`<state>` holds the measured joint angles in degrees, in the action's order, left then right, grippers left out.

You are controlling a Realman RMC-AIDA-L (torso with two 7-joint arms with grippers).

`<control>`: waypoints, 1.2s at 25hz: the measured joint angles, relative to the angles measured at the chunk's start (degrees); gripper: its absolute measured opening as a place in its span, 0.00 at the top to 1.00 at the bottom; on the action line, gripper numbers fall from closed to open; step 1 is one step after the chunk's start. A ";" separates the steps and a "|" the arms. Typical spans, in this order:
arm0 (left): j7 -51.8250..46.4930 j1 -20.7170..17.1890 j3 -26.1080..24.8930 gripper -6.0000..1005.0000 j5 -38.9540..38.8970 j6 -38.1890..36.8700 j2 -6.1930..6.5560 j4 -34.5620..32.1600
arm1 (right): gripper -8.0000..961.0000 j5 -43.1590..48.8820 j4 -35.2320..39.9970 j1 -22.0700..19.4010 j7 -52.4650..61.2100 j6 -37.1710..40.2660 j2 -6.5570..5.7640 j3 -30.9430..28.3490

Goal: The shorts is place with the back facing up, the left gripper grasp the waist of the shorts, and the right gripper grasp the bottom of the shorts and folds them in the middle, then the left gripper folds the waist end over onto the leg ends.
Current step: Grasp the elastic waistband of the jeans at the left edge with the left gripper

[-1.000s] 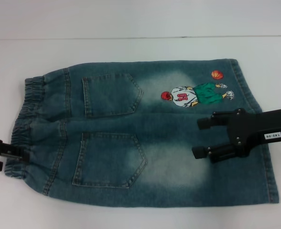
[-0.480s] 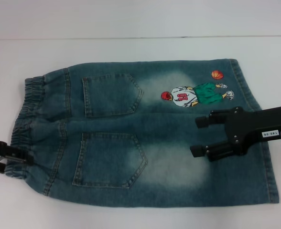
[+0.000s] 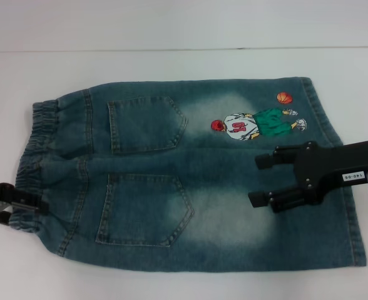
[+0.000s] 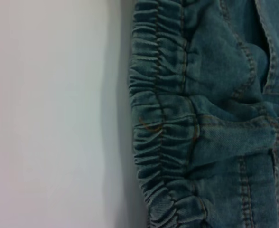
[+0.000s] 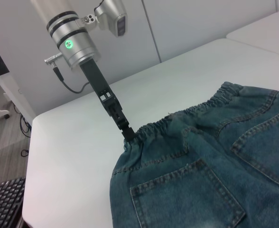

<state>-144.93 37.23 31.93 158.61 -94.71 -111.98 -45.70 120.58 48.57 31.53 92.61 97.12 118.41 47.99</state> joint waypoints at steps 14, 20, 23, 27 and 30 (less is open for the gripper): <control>1.77 0.55 0.90 0.29 -0.06 0.15 0.00 -0.36 | 0.01 0.00 -0.05 0.24 0.10 -0.66 -0.10 -0.03; 2.74 0.91 0.99 0.42 -0.06 0.43 -0.12 -0.10 | 0.01 0.00 -0.10 0.59 0.27 -0.93 -0.20 0.00; 3.18 1.08 1.03 0.48 -0.06 0.47 -0.29 -0.08 | 0.01 0.00 -0.13 0.73 0.29 -1.13 -0.27 0.00; 3.25 1.10 1.69 0.60 -0.06 0.31 -0.34 -0.11 | 0.01 0.00 -0.14 0.77 0.29 -1.16 -0.30 -0.03; 3.25 1.10 1.72 0.72 -0.06 0.14 -0.34 -0.21 | 0.01 0.00 -0.14 0.86 0.54 -1.20 -0.37 -0.28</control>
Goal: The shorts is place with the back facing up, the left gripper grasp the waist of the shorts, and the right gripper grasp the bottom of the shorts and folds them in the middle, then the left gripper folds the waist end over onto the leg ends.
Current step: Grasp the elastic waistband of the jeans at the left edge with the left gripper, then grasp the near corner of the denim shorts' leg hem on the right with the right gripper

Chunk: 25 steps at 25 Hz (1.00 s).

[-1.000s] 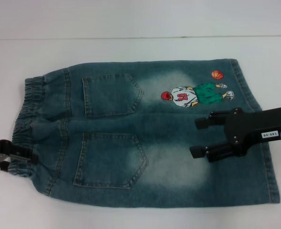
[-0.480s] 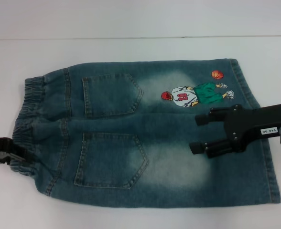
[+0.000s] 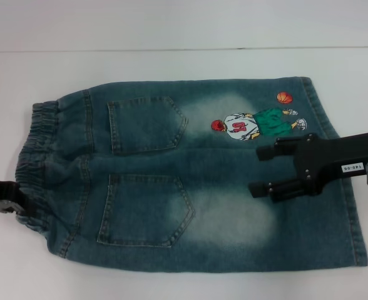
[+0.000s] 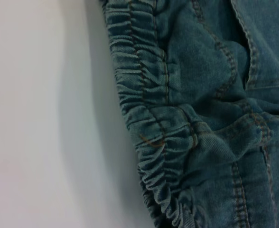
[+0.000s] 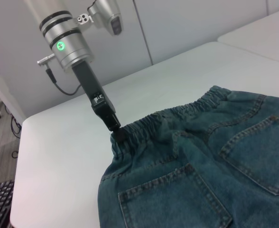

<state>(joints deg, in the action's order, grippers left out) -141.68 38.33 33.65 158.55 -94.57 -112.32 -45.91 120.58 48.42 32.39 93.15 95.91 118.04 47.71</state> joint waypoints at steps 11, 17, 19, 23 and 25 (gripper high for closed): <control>-0.41 1.81 -0.07 0.96 0.01 -0.38 0.51 -0.19 | 0.01 6.34 3.91 4.70 13.92 11.18 -4.26 -1.99; -0.66 3.37 -0.43 0.96 0.01 0.08 0.68 -0.23 | 0.01 20.83 7.49 7.32 14.73 17.74 -4.34 -4.34; -0.83 3.80 -0.43 0.96 0.01 0.30 0.58 -0.23 | 0.01 24.86 7.60 7.54 14.53 17.74 -4.34 -4.25; -1.51 4.64 -0.43 0.96 -0.22 1.04 0.30 -0.31 | 0.01 30.48 7.30 7.63 13.54 17.88 -4.36 -3.91; -1.76 4.87 -0.43 0.96 -0.63 1.27 0.27 -0.18 | 0.01 32.39 7.20 7.60 13.22 17.94 -4.37 -3.32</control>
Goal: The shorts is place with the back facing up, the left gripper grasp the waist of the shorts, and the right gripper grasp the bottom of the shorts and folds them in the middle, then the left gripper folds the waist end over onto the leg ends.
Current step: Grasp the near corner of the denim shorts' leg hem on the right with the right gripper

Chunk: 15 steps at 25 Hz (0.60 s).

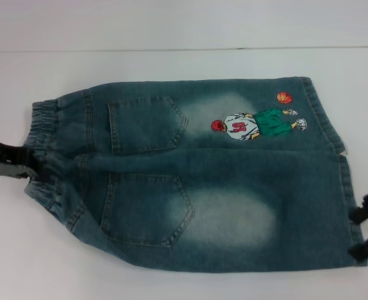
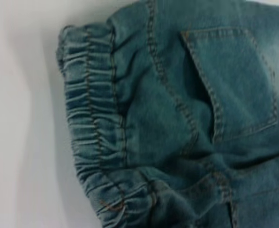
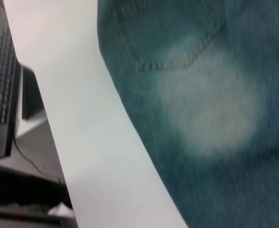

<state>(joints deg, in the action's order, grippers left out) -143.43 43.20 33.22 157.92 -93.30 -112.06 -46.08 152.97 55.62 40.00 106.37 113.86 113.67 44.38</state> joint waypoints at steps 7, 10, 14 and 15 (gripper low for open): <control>-1.10 0.34 0.00 0.96 -0.86 0.72 -0.10 0.17 | 0.01 6.90 -0.56 -0.29 -0.68 0.05 0.05 1.63; -1.28 0.56 0.00 0.96 -0.98 0.81 -0.09 0.19 | 0.01 9.42 -1.69 -0.36 -0.71 0.06 0.14 2.40; -1.45 0.78 0.00 0.95 -1.00 0.85 -0.09 0.26 | 0.02 12.13 -3.73 -0.04 -0.86 -0.16 0.50 3.44; -1.46 0.80 0.00 0.95 -1.01 0.85 -0.09 0.29 | 0.02 12.22 -3.94 0.06 -0.89 -0.20 0.56 3.58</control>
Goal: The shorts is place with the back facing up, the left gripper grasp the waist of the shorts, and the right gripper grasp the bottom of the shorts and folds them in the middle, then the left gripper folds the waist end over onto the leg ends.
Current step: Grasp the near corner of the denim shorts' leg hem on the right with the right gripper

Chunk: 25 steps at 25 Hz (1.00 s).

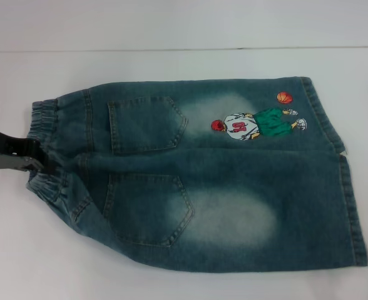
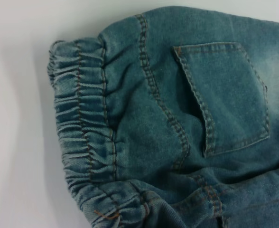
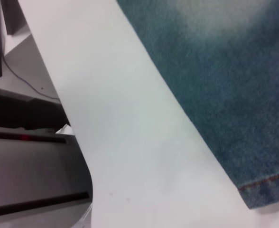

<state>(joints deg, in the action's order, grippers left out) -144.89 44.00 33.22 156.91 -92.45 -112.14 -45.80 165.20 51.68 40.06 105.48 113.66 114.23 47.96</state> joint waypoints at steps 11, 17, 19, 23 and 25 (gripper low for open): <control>0.27 0.05 0.00 0.95 -0.03 0.00 -0.49 0.01 | 0.02 0.46 -3.81 1.54 0.40 -2.54 0.21 1.68; 0.43 0.03 0.00 0.95 -0.09 -0.01 -0.62 0.01 | 0.02 0.48 -4.21 2.26 0.69 -3.71 0.50 2.42; 0.45 0.03 0.00 0.95 -0.11 -0.01 -0.63 0.00 | 0.02 0.48 -4.90 2.52 0.96 -4.41 0.54 2.97; 0.52 0.02 0.07 0.95 -0.12 0.03 -0.66 0.00 | 0.02 0.48 -6.72 3.26 1.03 -5.36 0.52 3.13; 0.54 -0.02 0.16 0.95 -0.12 0.04 -0.68 0.00 | 0.02 0.48 -6.87 3.47 1.05 -5.60 0.51 3.14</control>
<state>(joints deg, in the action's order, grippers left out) -144.35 43.98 33.39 156.79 -92.41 -112.82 -45.79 165.68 44.81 43.53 106.52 108.06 114.74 51.10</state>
